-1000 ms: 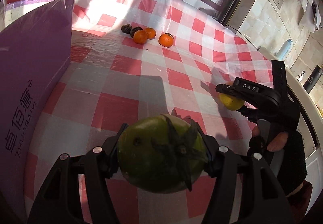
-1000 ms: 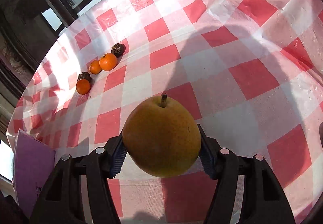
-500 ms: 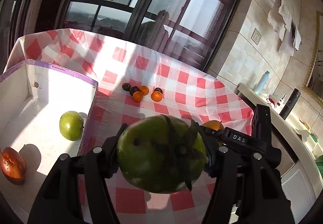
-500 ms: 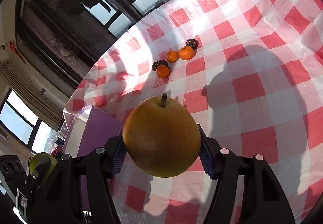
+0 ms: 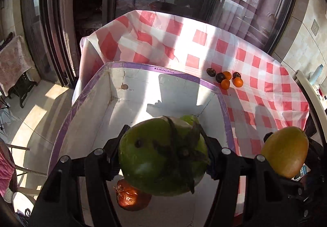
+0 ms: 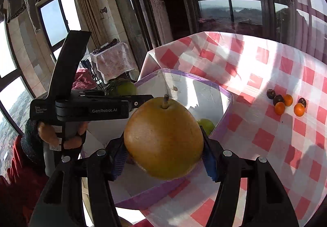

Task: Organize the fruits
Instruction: 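Carry the pomelo and pear into the white box and open both tools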

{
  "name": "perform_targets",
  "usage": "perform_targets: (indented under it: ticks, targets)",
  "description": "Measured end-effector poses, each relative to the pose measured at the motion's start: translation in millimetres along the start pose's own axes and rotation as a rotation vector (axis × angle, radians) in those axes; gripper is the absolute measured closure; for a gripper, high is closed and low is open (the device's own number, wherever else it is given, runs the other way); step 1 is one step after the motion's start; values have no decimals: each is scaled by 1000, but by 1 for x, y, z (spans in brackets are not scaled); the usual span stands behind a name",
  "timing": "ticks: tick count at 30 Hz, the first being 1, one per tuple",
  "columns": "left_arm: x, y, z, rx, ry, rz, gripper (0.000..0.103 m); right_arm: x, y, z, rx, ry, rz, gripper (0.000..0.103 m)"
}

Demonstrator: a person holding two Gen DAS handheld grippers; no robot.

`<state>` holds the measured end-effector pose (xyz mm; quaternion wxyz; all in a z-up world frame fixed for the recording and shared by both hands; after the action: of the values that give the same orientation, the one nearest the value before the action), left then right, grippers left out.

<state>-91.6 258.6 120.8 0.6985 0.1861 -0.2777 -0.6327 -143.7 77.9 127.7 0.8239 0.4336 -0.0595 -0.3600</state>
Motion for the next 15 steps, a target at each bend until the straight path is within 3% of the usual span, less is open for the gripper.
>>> perform_targets:
  ticks: [3, 9, 15]
  targets:
    - [-25, 6, -35, -112, 67, -12, 40, -32, -7, -42, -160, 5, 129, 41]
    - [-46, 0, -105, -333, 107, -67, 40, -62, -41, -105, -433, -92, 349, 41]
    - [-47, -13, -147, -447, 159, -138, 40, -67, -57, -140, -618, -204, 470, 41]
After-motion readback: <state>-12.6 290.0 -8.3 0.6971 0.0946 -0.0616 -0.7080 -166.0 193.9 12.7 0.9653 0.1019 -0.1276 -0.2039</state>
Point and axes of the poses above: each gripper's, at about its wrist camera, not at the fingertips, and z roughly against the way its jaws point, x to its right, y to its top, the point moved 1 cm from there along -z, roughly the way its jaws point, and after that the axes turned 2 degrees about y, right-handed, at the moved point
